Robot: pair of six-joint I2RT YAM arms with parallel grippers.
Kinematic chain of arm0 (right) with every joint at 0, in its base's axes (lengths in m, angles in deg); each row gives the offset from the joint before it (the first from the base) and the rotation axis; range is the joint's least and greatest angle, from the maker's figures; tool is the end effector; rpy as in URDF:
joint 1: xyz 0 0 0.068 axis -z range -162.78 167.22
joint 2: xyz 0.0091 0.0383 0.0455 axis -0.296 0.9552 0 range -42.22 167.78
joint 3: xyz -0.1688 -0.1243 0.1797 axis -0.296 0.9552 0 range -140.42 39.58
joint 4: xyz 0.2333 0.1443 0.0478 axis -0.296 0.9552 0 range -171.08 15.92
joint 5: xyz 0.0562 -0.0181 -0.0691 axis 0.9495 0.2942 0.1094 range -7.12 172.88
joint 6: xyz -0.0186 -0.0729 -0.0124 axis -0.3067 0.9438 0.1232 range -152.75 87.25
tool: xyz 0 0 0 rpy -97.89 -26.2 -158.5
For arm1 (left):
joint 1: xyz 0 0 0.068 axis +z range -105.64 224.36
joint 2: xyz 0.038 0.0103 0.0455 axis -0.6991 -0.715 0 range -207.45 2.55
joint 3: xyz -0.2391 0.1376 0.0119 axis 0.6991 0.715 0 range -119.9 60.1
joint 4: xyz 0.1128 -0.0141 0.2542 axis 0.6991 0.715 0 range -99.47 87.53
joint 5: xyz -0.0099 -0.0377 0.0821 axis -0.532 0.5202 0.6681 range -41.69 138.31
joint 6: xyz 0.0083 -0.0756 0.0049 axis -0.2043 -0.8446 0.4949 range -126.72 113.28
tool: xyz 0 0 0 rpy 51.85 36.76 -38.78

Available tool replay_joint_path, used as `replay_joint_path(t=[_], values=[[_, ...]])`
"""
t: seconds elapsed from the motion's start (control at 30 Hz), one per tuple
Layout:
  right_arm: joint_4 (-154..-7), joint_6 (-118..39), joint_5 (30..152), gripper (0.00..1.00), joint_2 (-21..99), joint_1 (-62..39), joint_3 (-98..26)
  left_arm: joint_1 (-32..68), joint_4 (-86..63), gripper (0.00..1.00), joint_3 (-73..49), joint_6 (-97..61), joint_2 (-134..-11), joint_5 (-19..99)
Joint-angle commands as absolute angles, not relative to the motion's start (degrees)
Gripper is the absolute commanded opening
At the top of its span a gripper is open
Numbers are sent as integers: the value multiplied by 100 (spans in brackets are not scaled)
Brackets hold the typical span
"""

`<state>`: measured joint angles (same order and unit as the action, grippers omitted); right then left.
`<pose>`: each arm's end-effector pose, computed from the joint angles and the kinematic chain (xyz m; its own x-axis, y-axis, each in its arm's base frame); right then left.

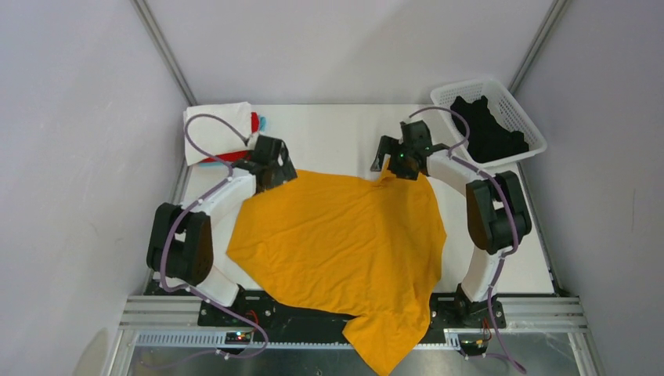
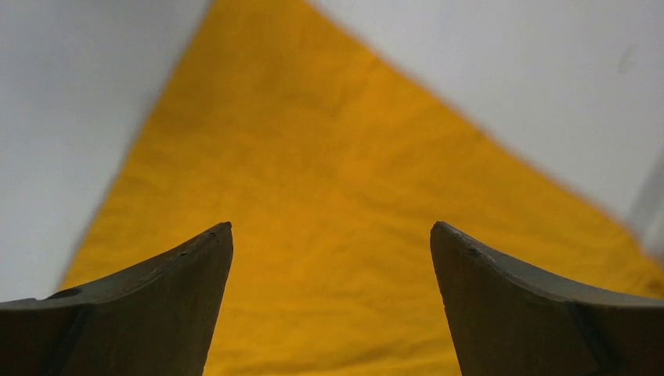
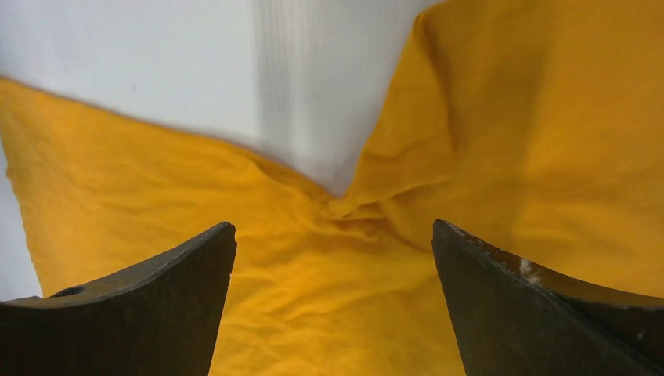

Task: Fold and stack the t-shirts
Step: Flatten out the tshirt

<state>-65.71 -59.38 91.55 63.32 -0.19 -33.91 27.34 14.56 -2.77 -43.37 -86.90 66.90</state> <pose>0.4167 0.1409 0.1809 -0.8043 0.2123 -0.5550 -0.0364 0.9147 0.4026 0.3554 -0.0872 0.2124 -0.6430 -0.3949 -0.6562 -0.3738 0.9097 -0.1811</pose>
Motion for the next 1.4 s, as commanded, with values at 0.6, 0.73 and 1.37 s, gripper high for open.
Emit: replay_joint_path(t=[0.6,0.73,1.37], values=[[-8257,-7413,9068,99,8252,-387,-5510,2587,1065,100,1276,-4715,-8460,6752],[-7640,-7231,9101,99,8399,-456,-6436,2625,1065,100,1285,-4683,-8244,6739],[-5667,-6542,8418,99,3791,-264,-721,2632,941,100,955,-4632,-8691,6174]])
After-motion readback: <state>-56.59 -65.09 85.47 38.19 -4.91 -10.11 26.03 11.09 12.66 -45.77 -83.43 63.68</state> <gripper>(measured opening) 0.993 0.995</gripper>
